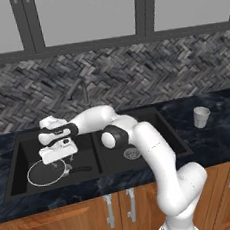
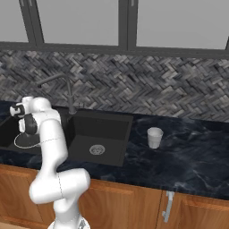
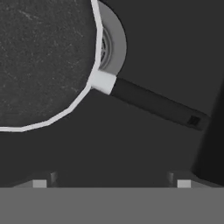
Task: Place the pan in the left basin and the glass cup in the right basin of the sink.
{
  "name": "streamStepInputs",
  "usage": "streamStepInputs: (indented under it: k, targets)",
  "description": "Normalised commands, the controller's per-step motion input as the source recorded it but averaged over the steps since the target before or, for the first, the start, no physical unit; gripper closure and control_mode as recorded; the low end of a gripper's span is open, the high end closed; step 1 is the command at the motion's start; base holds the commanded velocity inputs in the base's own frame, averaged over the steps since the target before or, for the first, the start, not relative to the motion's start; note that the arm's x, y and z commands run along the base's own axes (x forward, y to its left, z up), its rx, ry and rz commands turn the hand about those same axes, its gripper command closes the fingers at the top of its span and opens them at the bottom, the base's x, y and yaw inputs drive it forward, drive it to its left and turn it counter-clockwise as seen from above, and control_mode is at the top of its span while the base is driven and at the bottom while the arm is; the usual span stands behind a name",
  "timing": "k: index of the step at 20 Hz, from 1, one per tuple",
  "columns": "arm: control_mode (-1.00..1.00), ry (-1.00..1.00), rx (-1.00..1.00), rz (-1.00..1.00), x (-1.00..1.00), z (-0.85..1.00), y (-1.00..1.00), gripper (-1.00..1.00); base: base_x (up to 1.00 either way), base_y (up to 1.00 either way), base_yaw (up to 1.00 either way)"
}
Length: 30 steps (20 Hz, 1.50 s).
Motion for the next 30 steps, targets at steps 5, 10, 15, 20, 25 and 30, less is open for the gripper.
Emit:
streamStepInputs:
  k: [5,10,15,20,25,30]
  targets:
    - [-1.0,-0.08,-0.05,-0.25,-0.24,0.3,-0.08,-1.0,0.0,0.0,0.0]
    - [-1.0,-0.19,-0.08,-0.25,-0.3,0.24,-0.05,-1.0,0.0,0.0,0.0]
    - [-1.0,-0.22,-0.12,-0.33,-0.32,0.22,-0.08,-1.0,0.0,0.0,0.0]
    - [-1.0,-0.19,-0.11,-0.4,-0.32,0.22,-0.13,-1.0,0.0,0.0,0.0]
    - [-1.0,-0.1,-0.07,-0.44,-0.24,0.3,-0.15,-1.0,0.0,0.0,0.0]
    - [-1.0,-0.04,-0.03,-0.42,-0.23,0.4,-0.15,-1.0,0.0,0.0,0.0]
